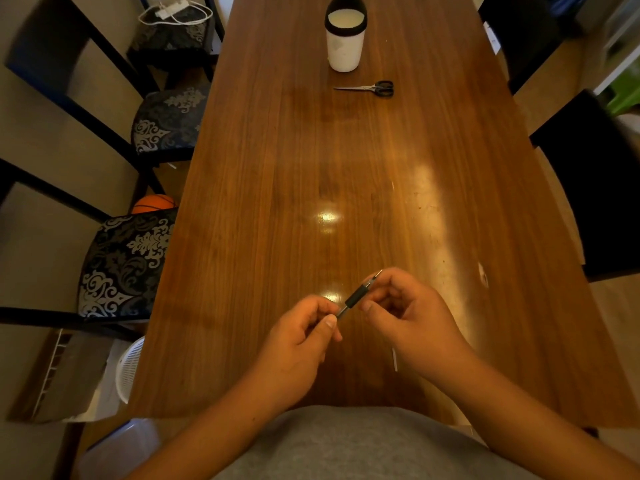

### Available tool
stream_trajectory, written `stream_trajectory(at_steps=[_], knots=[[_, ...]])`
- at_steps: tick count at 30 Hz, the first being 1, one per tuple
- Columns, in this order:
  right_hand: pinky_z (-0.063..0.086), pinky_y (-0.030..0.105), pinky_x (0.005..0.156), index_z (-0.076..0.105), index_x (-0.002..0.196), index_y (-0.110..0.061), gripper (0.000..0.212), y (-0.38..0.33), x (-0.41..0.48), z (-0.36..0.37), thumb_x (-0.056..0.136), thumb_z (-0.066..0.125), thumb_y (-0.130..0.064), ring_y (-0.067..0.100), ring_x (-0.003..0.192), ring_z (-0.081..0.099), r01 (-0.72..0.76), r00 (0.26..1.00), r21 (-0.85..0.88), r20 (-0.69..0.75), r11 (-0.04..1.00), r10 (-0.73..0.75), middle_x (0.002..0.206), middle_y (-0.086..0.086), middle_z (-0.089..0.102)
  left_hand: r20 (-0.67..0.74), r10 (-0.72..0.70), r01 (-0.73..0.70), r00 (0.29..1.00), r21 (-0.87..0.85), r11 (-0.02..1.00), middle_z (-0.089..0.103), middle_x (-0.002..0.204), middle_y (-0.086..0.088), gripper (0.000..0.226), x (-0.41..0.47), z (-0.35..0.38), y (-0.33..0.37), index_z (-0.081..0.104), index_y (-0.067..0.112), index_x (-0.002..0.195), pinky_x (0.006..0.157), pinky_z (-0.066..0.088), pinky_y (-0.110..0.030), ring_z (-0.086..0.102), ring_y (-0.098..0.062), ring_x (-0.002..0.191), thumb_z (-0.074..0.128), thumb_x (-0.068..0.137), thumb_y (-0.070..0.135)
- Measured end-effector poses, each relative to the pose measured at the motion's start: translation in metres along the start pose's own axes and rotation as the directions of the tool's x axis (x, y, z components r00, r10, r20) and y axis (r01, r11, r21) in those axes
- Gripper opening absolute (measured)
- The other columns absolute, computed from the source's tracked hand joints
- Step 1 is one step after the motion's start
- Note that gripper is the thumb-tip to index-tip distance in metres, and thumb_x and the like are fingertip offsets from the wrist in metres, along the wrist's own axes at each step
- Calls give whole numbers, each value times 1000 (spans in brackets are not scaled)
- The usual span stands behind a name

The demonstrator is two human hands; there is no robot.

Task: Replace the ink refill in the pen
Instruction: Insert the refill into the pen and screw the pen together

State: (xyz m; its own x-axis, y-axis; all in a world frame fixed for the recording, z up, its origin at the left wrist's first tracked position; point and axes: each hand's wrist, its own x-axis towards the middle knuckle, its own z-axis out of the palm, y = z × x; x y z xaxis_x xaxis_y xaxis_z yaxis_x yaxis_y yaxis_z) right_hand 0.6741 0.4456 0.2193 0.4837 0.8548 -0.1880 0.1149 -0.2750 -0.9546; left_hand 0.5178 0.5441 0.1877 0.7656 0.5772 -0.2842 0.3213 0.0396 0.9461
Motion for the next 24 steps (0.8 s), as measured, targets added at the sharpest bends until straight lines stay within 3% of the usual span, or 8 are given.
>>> stream_trajectory(at_steps=[3, 6, 10, 14, 17, 24], knots=[[50, 22, 60, 66, 96, -27, 20, 13, -1, -6, 86, 66, -10, 12, 72, 64, 7, 999, -98, 40, 995, -3, 83, -1, 70, -3, -12, 12, 1000, 6, 1000, 67, 78, 6, 16, 2, 4, -1, 61, 35, 93, 51, 44, -18, 52, -5, 56, 48, 92, 25], [53, 19, 60, 61, 98, -41, 28, 43, 7, -28, 87, 67, -16, 8, 75, 64, -81, 995, -240, 36, 967, 92, 87, -8, 67, -15, -39, 40, 999, 32, 999, 68, 80, 6, 22, 5, 6, -6, 61, 35, 93, 52, 46, -18, 54, -4, 57, 49, 97, 17], [47, 21, 58, 59, 102, -31, 19, 108, 23, -70, 87, 65, -21, 13, 80, 64, -296, 955, -444, -123, 846, 270, 91, -5, 66, -47, -125, 128, 991, 73, 989, 70, 87, 3, 19, 9, 8, -20, 61, 35, 94, 53, 48, -19, 58, -4, 60, 51, 96, 19], [41, 21, 52, 57, 113, -26, 29, 160, 25, -86, 86, 66, -29, 9, 73, 60, -366, 914, -649, -114, 667, 390, 95, -7, 63, -64, -228, 233, 972, 83, 969, 70, 89, 0, 13, 11, 10, -39, 62, 30, 96, 56, 46, -20, 61, -3, 62, 54, 95, 19], [32, 15, 48, 58, 109, -27, 29, 180, 26, -80, 83, 70, -31, -2, 65, 48, -304, 931, -711, -79, 634, 358, 87, -12, 58, -69, -287, 293, 955, 89, 952, 71, 89, 0, 13, 10, 11, -51, 62, 30, 94, 57, 46, -18, 62, -2, 63, 54, 95, 20], [28, 15, 50, 54, 85, -30, 14, 198, 35, -62, 86, 65, -22, 3, 66, 47, -252, 959, -720, -95, 647, 268, 80, -9, 53, -84, -355, 363, 931, 109, 925, 72, 88, 4, 25, 4, 15, -65, 62, 44, 85, 56, 46, -20, 64, -4, 64, 55, 94, 22]])
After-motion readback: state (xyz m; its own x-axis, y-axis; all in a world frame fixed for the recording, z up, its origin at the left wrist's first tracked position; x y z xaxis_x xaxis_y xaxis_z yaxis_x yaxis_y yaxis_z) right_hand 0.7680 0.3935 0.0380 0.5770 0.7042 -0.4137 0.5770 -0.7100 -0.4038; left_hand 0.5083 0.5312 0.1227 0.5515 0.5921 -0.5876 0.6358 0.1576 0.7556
